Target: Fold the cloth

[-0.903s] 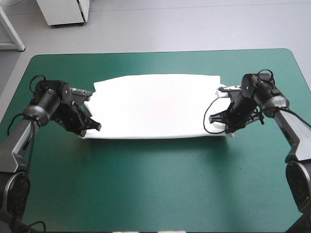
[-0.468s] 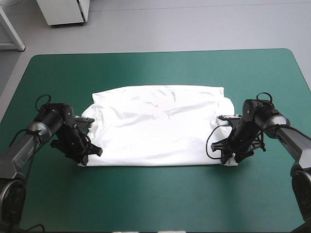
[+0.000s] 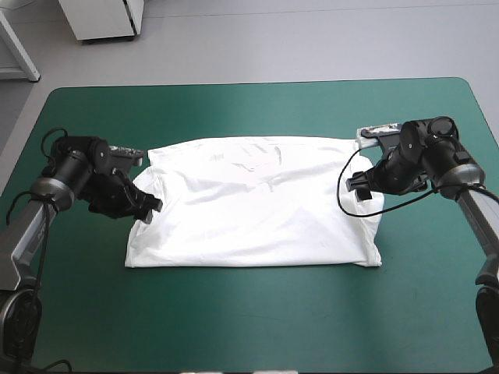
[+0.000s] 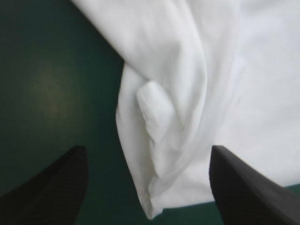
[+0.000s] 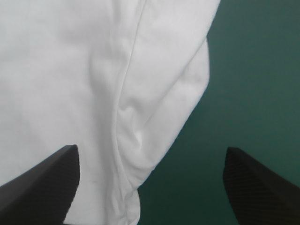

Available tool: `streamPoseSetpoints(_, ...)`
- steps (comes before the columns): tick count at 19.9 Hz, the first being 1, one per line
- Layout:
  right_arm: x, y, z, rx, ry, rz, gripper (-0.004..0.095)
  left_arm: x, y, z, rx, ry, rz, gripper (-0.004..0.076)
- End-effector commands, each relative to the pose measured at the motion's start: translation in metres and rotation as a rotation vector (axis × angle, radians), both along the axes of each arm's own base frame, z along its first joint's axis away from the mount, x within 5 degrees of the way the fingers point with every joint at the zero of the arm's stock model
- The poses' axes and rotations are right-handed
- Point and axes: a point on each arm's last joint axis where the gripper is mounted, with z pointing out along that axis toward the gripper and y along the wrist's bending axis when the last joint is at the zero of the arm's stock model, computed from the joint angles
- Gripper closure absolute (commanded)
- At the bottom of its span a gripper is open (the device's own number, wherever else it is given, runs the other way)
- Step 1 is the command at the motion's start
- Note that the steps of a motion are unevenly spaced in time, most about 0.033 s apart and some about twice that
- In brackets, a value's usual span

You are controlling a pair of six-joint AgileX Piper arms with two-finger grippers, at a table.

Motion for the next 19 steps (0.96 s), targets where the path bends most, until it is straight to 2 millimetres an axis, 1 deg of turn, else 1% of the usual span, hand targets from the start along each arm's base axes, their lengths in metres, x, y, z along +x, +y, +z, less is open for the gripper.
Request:
streamPoseSetpoints(1, -0.004, -0.004, 0.037, 0.000, -0.121, -0.005, 0.0155, -0.004, 0.000, 0.050, -0.027, -0.115, 0.037, 0.0192)
streamPoseSetpoints(2, -0.002, -0.004, 0.039, -0.002, -0.143, -0.005, 0.0193, -0.006, 0.002, 0.063, -0.011, -0.166, 0.047, 0.0192)
streamPoseSetpoints(4, 0.001, -0.004, 0.039, -0.006, -0.169, -0.007, 0.0239, -0.010, 0.010, 0.072, 0.054, -0.220, 0.080, 0.0192)
streamPoseSetpoints(7, 0.008, -0.013, 0.041, -0.004, -0.229, -0.077, 0.0278, -0.008, 0.014, 0.075, 0.092, -0.259, 0.115, 0.0192)
streamPoseSetpoints(9, 0.011, -0.020, 0.037, 0.021, -0.210, -0.116, 0.0293, 0.002, 0.013, 0.075, 0.068, -0.345, 0.131, 0.0192)
streamPoseSetpoints(10, 0.010, -0.023, 0.034, 0.018, -0.170, -0.127, 0.0293, 0.012, 0.012, 0.072, 0.048, -0.415, 0.149, 0.0192)
streamPoseSetpoints(11, 0.008, -0.024, 0.033, 0.015, -0.148, -0.127, 0.0293, 0.020, 0.011, 0.066, 0.048, -0.436, 0.157, 0.0192)
streamPoseSetpoints(13, 0.004, -0.024, 0.032, 0.010, -0.107, -0.122, 0.0300, 0.037, 0.011, 0.045, 0.045, -0.402, 0.199, 0.0192)
streamPoseSetpoints(16, 0.001, -0.021, 0.030, 0.035, -0.068, -0.115, 0.0308, 0.063, 0.012, 0.002, 0.059, -0.303, 0.237, 0.0198)
streamPoseSetpoints(17, 0.001, -0.020, 0.030, 0.045, -0.067, -0.106, 0.0308, 0.068, 0.012, -0.010, 0.073, -0.271, 0.246, 0.0212)
streamPoseSetpoints(19, 0.000, -0.018, 0.030, 0.068, -0.061, -0.103, 0.0309, 0.077, 0.011, -0.025, 0.076, -0.250, 0.251, 0.0248)
